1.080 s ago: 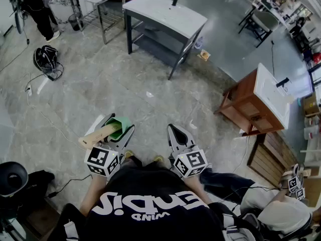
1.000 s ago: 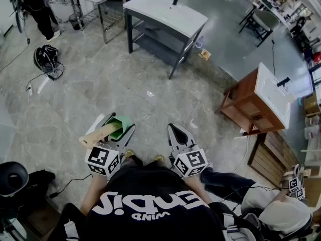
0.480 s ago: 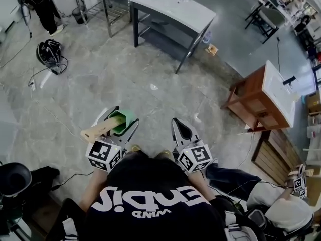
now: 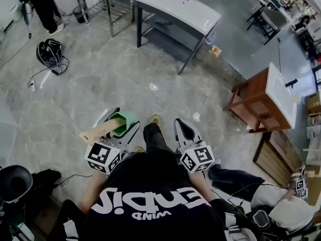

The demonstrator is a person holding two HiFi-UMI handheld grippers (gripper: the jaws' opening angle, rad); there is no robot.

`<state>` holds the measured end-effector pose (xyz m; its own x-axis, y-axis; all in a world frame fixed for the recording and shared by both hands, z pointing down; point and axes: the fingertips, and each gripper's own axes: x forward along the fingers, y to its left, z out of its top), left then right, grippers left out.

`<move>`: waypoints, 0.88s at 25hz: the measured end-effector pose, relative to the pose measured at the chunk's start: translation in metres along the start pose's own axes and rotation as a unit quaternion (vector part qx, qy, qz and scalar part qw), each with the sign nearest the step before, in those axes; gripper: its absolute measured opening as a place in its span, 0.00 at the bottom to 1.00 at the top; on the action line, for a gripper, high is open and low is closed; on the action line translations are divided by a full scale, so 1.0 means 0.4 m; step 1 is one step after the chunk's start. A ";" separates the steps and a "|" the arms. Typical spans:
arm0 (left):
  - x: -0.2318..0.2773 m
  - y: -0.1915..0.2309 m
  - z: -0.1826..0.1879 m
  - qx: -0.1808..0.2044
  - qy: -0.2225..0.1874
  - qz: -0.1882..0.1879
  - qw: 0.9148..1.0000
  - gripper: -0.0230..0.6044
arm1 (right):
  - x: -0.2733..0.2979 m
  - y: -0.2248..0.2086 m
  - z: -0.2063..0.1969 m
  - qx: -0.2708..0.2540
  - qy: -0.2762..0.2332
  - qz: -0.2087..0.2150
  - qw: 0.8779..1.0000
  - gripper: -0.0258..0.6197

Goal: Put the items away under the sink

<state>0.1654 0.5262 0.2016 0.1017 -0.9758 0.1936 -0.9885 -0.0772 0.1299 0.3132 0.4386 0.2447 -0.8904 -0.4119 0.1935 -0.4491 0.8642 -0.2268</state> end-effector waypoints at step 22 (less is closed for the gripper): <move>0.238 0.202 0.056 0.004 -0.003 -0.016 1.000 0.59 | 0.261 -0.141 0.064 0.005 -0.009 -0.022 1.000 0.07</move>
<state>0.0929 0.4226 0.2089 0.1328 -0.9738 0.1844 -0.9857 -0.1103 0.1277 0.2437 0.3397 0.2532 -0.8713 -0.4537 0.1869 -0.4878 0.8426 -0.2284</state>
